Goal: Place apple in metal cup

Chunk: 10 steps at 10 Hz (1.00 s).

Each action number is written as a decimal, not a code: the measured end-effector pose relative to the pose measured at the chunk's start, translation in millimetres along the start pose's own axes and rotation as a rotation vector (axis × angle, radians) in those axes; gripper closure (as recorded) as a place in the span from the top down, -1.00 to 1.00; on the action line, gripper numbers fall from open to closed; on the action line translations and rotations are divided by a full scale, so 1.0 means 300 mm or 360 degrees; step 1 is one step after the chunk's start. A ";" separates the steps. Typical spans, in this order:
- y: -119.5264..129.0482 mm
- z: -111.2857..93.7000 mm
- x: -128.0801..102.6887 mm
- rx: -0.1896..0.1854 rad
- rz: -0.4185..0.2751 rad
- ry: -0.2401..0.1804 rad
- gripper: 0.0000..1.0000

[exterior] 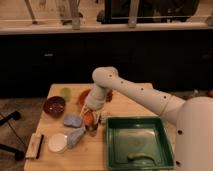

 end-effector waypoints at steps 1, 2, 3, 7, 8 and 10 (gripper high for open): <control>0.003 0.002 -0.001 -0.0011 -0.0004 -0.0025 -0.96; 0.000 0.005 -0.007 -0.0031 -0.0011 -0.0068 -0.96; 0.007 0.003 -0.012 -0.0055 -0.0005 -0.0107 -0.96; 0.036 0.005 -0.024 -0.0114 0.0029 -0.0180 -0.96; 0.045 0.006 -0.023 -0.0120 0.0044 -0.0186 -0.95; 0.056 0.012 -0.019 -0.0127 0.0066 -0.0198 -0.72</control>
